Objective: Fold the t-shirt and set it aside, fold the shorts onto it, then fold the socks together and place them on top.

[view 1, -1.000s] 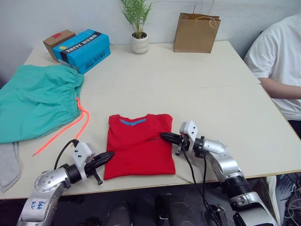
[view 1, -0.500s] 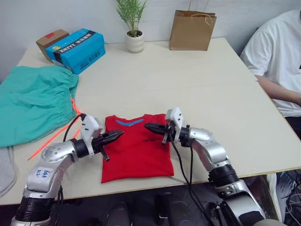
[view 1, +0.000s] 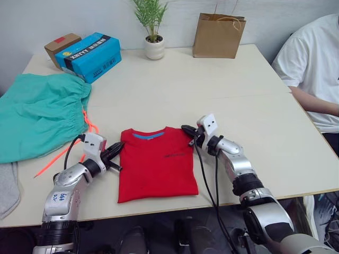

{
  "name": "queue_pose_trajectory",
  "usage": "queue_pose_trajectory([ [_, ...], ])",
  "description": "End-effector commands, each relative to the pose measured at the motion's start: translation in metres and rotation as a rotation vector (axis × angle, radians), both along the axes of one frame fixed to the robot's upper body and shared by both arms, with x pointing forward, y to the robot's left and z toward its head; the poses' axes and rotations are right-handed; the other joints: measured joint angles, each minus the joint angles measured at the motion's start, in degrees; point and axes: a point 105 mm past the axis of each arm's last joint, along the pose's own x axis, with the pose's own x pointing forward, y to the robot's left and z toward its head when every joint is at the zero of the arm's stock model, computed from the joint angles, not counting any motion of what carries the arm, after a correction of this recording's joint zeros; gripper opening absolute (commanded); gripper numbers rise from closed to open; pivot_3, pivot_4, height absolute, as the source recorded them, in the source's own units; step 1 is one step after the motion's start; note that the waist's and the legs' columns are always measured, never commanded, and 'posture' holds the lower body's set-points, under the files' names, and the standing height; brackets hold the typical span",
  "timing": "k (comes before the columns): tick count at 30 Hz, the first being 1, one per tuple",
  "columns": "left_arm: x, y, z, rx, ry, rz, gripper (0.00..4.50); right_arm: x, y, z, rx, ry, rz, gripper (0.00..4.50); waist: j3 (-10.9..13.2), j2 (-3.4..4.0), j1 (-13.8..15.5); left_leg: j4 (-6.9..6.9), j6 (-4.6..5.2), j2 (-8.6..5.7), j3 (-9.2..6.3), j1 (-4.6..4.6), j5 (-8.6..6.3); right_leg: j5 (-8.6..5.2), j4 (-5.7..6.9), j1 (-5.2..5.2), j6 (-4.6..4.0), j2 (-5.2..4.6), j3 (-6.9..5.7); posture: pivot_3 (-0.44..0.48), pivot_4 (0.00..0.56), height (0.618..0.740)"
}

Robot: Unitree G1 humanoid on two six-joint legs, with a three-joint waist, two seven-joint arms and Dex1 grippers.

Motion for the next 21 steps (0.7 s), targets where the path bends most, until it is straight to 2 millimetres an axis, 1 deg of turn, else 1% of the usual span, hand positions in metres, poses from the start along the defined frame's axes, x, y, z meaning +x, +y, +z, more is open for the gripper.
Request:
queue_pose_trajectory([
  [1, -0.003, 0.007, 0.004, -0.004, -0.047, 0.017, 0.04, 0.007, -0.023, -0.006, 0.025, 0.037, -0.099, 0.0, 0.0, 0.0, 0.0, 0.01, 0.0, 0.0, 0.0, 0.0, 0.0, 0.0, 0.0, 0.0, 0.0, 0.0, 0.0, 0.0, 0.15, 0.74],
  [3, -0.004, 0.004, 0.012, -0.005, -0.101, -0.013, 0.04, 0.006, -0.019, 0.004, 0.035, 0.008, -0.067, 0.0, 0.0, 0.0, 0.0, 0.0, 0.0, 0.0, 0.0, 0.0, 0.0, 0.0, -0.01, 0.0, 0.0, 0.0, 0.0, 0.0, 0.15, 0.74],
  [5, -0.006, 0.001, 0.032, 0.0, -0.191, -0.054, 0.04, 0.002, -0.011, 0.025, 0.07, -0.035, 0.002, 0.0, 0.0, 0.01, 0.1, -0.01, 0.0, 0.0, 0.0, -0.03, 0.0, 0.0, -0.01, -0.01, 0.0, 0.0, -0.01, 0.0, 0.15, 0.74],
  [7, -0.008, -0.008, 0.051, 0.014, -0.247, -0.129, 0.04, -0.012, 0.008, 0.046, 0.071, -0.081, 0.149, 0.0, 0.0, 0.07, 0.0, -0.03, 0.0, 0.0, 0.0, -0.07, 0.0, 0.0, -0.01, -0.06, 0.0, 0.0, -0.01, 0.0, 0.15, 0.74],
  [8, -0.008, -0.012, 0.057, 0.008, -0.259, -0.155, 0.04, -0.021, 0.019, 0.052, 0.073, -0.094, 0.22, 0.0, 0.1, 0.09, 0.0, -0.05, -0.01, 0.01, -0.01, -0.11, 0.0, 0.0, -0.01, -0.1, 0.0, 0.0, -0.01, 0.0, 0.15, 0.74],
  [10, -0.007, -0.019, 0.061, -0.013, -0.243, -0.189, 0.04, -0.037, 0.036, 0.056, 0.078, -0.087, 0.319, 0.0, 0.1, 0.12, -0.1, -0.09, -0.04, 0.02, -0.02, -0.13, 0.01, 0.0, -0.02, -0.13, 0.01, 0.02, -0.01, 0.0, 0.15, 0.74],
  [12, -0.005, -0.028, 0.057, 0.001, -0.21, -0.226, 0.04, -0.049, 0.051, 0.046, 0.025, -0.073, 0.386, 0.0, 0.1, 0.12, -0.2, -0.12, -0.08, 0.05, -0.01, -0.07, -0.02, 0.0, -0.02, -0.1, 0.01, 0.06, -0.02, 0.0, 0.15, 0.74],
  [14, -0.002, -0.036, 0.045, 0.044, -0.169, -0.243, 0.04, -0.057, 0.062, 0.031, -0.039, -0.061, 0.418, 0.0, 0.1, 0.12, -0.2, -0.18, -0.11, 0.05, 0.0, -0.04, -0.02, 0.0, -0.04, -0.09, 0.02, 0.06, -0.02, 0.0, 0.15, 0.74],
  [15, 0.0, -0.036, 0.037, 0.06, -0.141, -0.224, 0.04, -0.059, 0.066, 0.023, -0.062, -0.057, 0.415, 0.0, 0.1, 0.12, -0.2, -0.19, -0.11, 0.05, 0.0, -0.04, -0.02, -0.01, -0.06, -0.1, 0.02, 0.07, -0.02, 0.0, 0.15, 0.74],
  [16, 0.002, -0.036, 0.031, 0.065, -0.127, -0.203, 0.04, -0.06, 0.068, 0.018, -0.068, -0.052, 0.411, 0.0, 0.1, 0.12, -0.1, -0.19, -0.11, 0.05, 0.01, -0.05, -0.02, -0.01, -0.08, -0.1, 0.02, 0.06, -0.02, 0.0, 0.15, 0.74],
  [18, 0.007, -0.029, 0.027, 0.005, -0.117, -0.113, 0.04, -0.06, 0.068, 0.012, -0.037, -0.026, 0.393, 0.0, 0.1, 0.12, -0.1, -0.16, -0.1, 0.04, 0.02, -0.09, -0.02, -0.01, -0.09, -0.12, 0.01, 0.05, -0.01, 0.0, 0.15, 0.74],
  [20, 0.014, -0.017, 0.025, -0.082, -0.107, 0.0, 0.04, -0.057, 0.062, 0.004, -0.027, 0.006, 0.361, 0.0, 0.1, 0.11, -0.1, -0.1, -0.06, 0.04, 0.02, -0.12, -0.04, -0.01, -0.09, -0.12, 0.02, 0.04, -0.01, 0.0, 0.15, 0.74],
  [21, 0.016, -0.013, 0.024, -0.102, -0.099, 0.028, 0.04, -0.056, 0.059, -0.001, -0.037, 0.014, 0.344, 0.0, 0.1, 0.1, 0.0, -0.08, -0.05, 0.04, 0.02, -0.11, -0.05, -0.01, -0.08, -0.12, 0.02, 0.04, -0.01, 0.0, 0.15, 0.74],
])
